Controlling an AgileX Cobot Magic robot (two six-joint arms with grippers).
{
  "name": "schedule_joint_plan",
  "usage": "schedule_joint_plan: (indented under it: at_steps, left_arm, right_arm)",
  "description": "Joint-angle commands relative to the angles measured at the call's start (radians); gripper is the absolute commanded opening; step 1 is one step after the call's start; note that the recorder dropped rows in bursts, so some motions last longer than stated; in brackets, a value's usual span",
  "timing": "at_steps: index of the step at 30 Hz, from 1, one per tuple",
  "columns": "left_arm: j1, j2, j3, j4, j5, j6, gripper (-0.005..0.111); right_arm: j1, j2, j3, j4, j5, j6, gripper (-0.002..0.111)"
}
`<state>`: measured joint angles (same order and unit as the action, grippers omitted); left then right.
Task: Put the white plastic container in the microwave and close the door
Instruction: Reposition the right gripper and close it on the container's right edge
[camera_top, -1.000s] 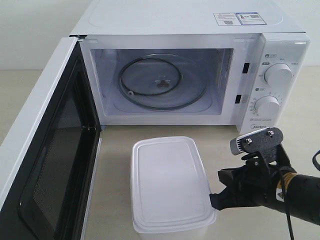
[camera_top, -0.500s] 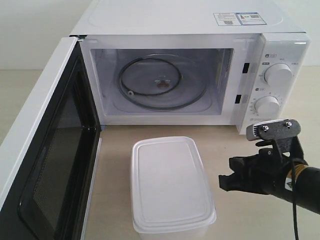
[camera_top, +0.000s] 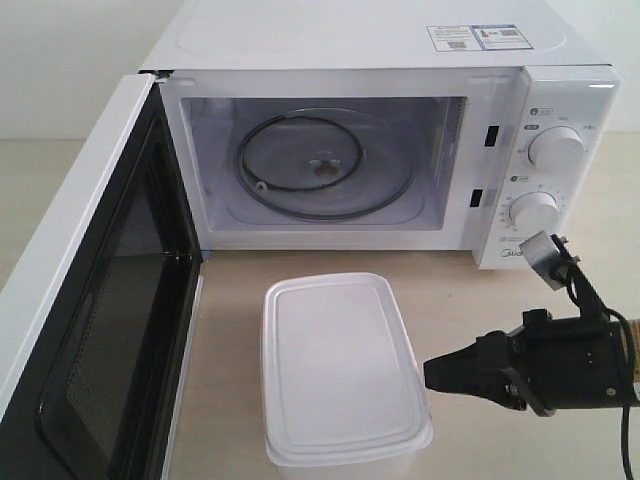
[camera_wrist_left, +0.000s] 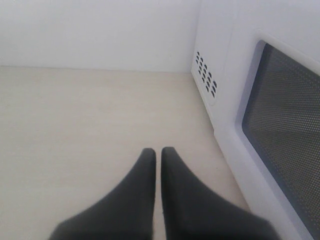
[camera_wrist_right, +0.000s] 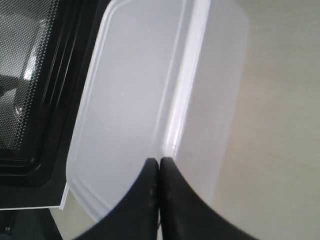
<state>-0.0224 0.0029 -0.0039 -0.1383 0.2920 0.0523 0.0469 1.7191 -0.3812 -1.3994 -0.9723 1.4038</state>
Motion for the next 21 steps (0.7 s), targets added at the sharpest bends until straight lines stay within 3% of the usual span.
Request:
schedule_joint_plan:
  at_steps: [1, 14, 16, 21]
  left_arm:
    - [0.003, -0.003, 0.004, 0.0, 0.003, 0.001, 0.004]
    - [0.003, -0.003, 0.004, 0.0, 0.003, 0.001, 0.004]
    - [0.003, -0.003, 0.004, 0.0, 0.003, 0.001, 0.004]
    - [0.003, -0.003, 0.004, 0.0, 0.003, 0.001, 0.004]
  right_arm:
    - [-0.008, 0.0, -0.057, -0.082, -0.004, 0.074, 0.0]
    - [-0.008, 0.0, -0.13, -0.204, 0.028, 0.217, 0.001]
    - [-0.008, 0.0, -0.13, -0.202, 0.049, 0.245, 0.008]
    - [-0.008, 0.0, -0.13, -0.214, 0.095, 0.272, 0.037]
